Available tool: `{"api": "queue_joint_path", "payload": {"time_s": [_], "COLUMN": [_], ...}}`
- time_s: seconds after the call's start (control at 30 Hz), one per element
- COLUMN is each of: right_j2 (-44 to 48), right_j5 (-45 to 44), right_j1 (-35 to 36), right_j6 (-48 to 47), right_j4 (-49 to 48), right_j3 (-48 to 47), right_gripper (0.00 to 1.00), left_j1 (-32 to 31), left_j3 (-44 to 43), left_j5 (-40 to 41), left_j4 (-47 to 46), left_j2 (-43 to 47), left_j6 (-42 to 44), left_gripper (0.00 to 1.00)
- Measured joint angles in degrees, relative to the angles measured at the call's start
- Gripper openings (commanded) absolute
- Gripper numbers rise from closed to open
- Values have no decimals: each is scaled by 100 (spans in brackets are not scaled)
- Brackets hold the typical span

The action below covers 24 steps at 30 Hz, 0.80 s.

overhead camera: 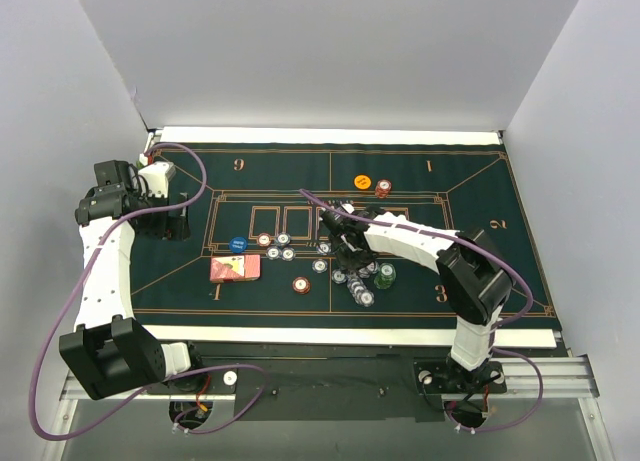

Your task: Distribute texas hold em gaming equipment

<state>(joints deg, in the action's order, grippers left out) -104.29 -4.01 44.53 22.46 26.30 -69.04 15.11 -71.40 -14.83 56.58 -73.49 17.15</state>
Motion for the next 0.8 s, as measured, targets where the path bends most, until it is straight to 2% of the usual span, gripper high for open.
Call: {"api": "queue_joint_path", "payload": {"time_s": [0.1,0.23,0.3,0.33,0.4,0.47,0.6,0.8], "right_j2": [0,0,0,0,0,0,15,219], "right_j5": [-7,-4,-4,-4,-2,0,2,11], "right_j1": [-31,-37,-61,-66,-70,-72,-66,13], "right_j6": [0,-2,-2,-2,7,9,-15,7], "right_j4": [-4,-4,-4,-2,13,44,109,146], "right_j3": [7,24,24,24,24,24,26,142], "right_gripper": [14,6,13,27,41,48,53,53], "left_j1": [0,0,0,0,0,0,0,0], "left_j3": [0,0,0,0,0,0,0,0], "left_j5": [0,2,2,2,2,2,2,0], "left_j4": [0,0,0,0,0,0,0,0], "left_j2": [0,0,0,0,0,0,15,35], "left_j6": [0,0,0,0,0,0,0,0], "left_gripper": [96,96,96,96,96,96,96,96]}}
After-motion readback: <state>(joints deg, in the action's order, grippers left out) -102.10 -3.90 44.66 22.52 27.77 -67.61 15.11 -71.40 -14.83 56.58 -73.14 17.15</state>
